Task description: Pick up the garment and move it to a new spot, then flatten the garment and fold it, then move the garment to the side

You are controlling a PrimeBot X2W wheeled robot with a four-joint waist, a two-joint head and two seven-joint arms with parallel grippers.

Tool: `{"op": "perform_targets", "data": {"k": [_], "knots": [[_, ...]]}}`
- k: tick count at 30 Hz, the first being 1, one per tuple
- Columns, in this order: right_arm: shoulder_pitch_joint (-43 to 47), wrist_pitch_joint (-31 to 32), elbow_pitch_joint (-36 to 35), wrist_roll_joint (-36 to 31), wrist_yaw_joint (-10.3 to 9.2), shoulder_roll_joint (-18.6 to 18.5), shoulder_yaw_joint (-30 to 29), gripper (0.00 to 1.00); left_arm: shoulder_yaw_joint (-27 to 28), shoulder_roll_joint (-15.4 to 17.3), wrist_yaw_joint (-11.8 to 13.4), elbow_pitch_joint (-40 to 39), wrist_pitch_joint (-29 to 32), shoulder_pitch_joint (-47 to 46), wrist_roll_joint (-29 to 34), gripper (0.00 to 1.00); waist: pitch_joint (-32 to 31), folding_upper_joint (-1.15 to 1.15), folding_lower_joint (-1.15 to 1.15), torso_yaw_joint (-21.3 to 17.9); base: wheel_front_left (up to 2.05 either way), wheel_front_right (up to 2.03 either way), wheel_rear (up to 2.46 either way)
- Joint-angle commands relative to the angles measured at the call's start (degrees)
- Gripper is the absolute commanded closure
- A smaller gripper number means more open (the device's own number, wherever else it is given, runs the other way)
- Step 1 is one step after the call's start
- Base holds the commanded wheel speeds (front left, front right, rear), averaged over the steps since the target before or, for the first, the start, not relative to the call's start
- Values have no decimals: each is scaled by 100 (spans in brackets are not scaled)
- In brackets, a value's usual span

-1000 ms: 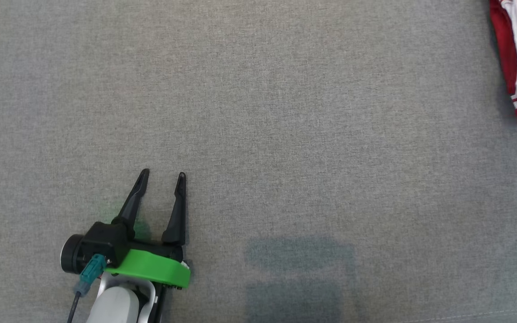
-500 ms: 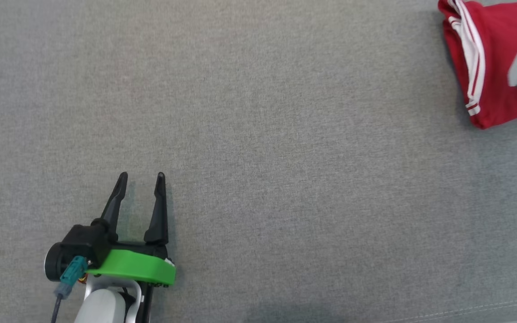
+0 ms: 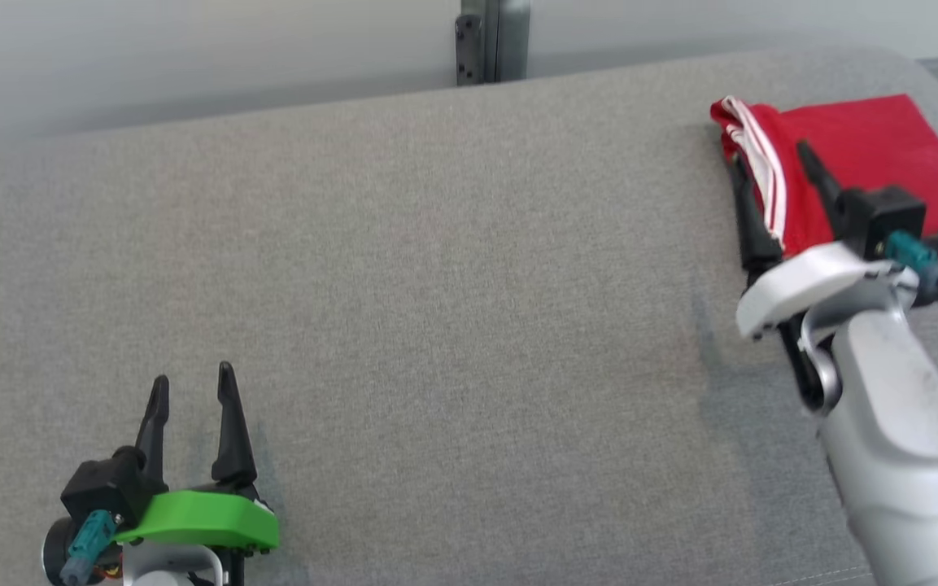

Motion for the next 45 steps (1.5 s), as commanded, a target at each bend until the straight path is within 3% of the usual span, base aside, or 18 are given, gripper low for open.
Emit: {"op": "perform_targets", "data": {"k": [1, 8, 12, 16, 37, 38, 45], "knots": [[292, -12, -199, 52, -3, 90, -18, 0, 4, -13, 53, 22, -22, 106, 8, 0, -461, 0, 0, -44, 0, 0, 0], [1546, -12, -1168, 27, -3, 625, -258, 0, -105, -40, 101, -4, -27, 406, 117, 0, -780, 0, 0, 54, 0, 0, 0], [2121, -12, -1518, -24, -3, 709, -186, 0, -171, -68, 102, -57, -28, 595, 121, 0, -888, 0, 0, 101, 0, 0, 0], [2585, -12, -1769, 438, -3, 714, 113, 0, -213, -97, 157, -86, -30, 782, 128, 0, -921, 0, 0, 141, 0, 0, 0], [2952, -13, -1785, 462, -3, 715, 254, 0, -174, -128, 183, -193, -32, 886, 280, 0, -918, 0, 0, 185, 0, 0, 0], [2927, 0, -1794, 453, -1, 736, 251, 100, -187, -128, 186, -182, -2, 856, 271, 100, -917, 0, 0, 186, 0, 0, 0], [3043, 75, -1676, 817, -1, 744, 228, 100, -148, -135, 141, 12, 123, 834, -54, 100, -915, 0, 0, 190, 0, 0, 0]]}}
